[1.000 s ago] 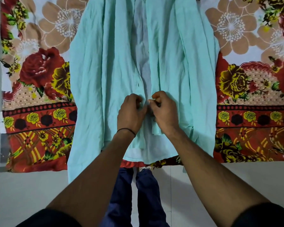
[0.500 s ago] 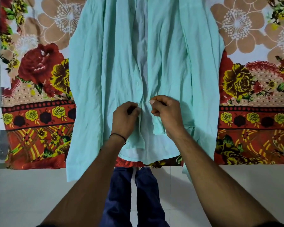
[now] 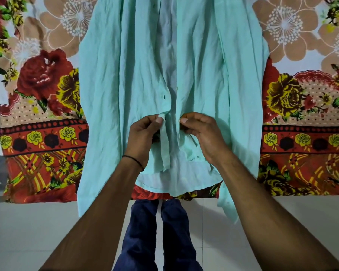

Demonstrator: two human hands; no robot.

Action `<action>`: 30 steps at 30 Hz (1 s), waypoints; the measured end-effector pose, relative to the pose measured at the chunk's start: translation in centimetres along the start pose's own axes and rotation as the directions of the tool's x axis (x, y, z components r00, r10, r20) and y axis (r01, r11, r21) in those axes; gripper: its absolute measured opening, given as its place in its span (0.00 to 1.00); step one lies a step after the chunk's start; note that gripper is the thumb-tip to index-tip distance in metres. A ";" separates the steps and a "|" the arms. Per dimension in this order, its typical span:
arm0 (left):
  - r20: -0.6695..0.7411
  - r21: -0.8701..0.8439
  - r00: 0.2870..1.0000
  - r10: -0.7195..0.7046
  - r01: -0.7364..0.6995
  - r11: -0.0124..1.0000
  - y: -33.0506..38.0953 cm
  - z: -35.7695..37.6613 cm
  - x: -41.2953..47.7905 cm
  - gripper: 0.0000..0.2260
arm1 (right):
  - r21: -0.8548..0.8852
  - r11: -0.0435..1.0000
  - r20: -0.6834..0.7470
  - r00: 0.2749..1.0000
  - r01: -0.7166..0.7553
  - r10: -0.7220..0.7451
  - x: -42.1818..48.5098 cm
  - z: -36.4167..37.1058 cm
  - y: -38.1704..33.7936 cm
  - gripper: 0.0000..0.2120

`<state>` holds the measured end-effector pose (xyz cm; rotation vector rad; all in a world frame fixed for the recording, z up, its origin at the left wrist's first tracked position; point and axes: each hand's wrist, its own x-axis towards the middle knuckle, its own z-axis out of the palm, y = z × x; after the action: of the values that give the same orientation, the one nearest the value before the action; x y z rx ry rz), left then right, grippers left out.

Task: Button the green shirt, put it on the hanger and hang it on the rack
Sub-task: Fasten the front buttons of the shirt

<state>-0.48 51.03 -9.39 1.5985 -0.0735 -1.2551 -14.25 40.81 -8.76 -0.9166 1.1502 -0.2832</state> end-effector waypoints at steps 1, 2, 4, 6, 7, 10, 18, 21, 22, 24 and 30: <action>0.011 0.020 1.000 0.007 -0.007 1.000 0.0 0.0 0.0 0.09 | -0.049 0.999 0.007 1.000 0.010 -0.010 0.0 0.2 0.1 0.04; 0.018 0.037 1.000 0.010 -0.011 0.999 0.0 0.1 0.0 0.10 | -0.095 0.995 0.007 1.000 0.027 -0.026 0.0 0.5 0.2 0.04; 0.020 0.061 1.000 0.021 -0.022 0.998 0.0 0.1 0.0 0.11 | -0.168 0.984 -0.008 0.998 0.055 -0.057 0.2 1.2 0.4 0.05; 0.010 0.066 0.999 0.037 -0.038 0.997 0.0 0.2 -0.1 0.09 | -0.224 0.971 -0.027 0.995 0.087 -0.096 0.4 1.8 0.4 0.05; -0.001 0.065 0.999 0.046 -0.045 0.997 0.0 0.2 -0.1 0.08 | -0.245 0.964 -0.040 0.993 0.102 -0.115 0.5 2.0 0.4 0.05; -0.021 0.076 0.997 0.076 -0.075 0.994 0.0 0.1 -0.1 0.05 | -0.271 0.955 -0.071 0.987 0.121 -0.146 0.5 2.4 0.5 0.04; 0.029 0.168 0.982 0.187 -0.189 0.968 0.2 0.1 -0.4 0.02 | -0.283 0.951 -0.133 0.976 0.127 -0.170 0.6 3.0 1.0 0.05; 0.040 0.166 0.983 0.177 -0.181 0.969 0.4 0.1 -0.3 0.07 | -0.274 0.951 -0.130 0.975 0.141 -0.181 0.6 3.1 1.0 0.06; 0.041 0.163 0.984 0.171 -0.176 0.971 0.4 0.1 -0.3 0.08 | -0.268 0.953 -0.124 0.975 0.145 -0.184 0.6 3.1 1.0 0.06; 0.040 0.189 0.984 0.174 -0.178 0.966 0.4 0.2 -0.2 0.06 | -0.257 0.955 -0.111 0.977 0.149 -0.182 0.6 3.0 1.0 0.06; 0.018 0.268 0.981 0.191 -0.189 0.945 -0.1 0.9 0.3 0.05 | -0.248 0.957 -0.099 0.978 0.152 -0.181 0.7 3.0 1.3 0.06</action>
<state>-1.10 50.31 -9.58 1.7810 -0.4001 -1.1229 -11.66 42.60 -9.84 -1.2272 1.2377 -0.3457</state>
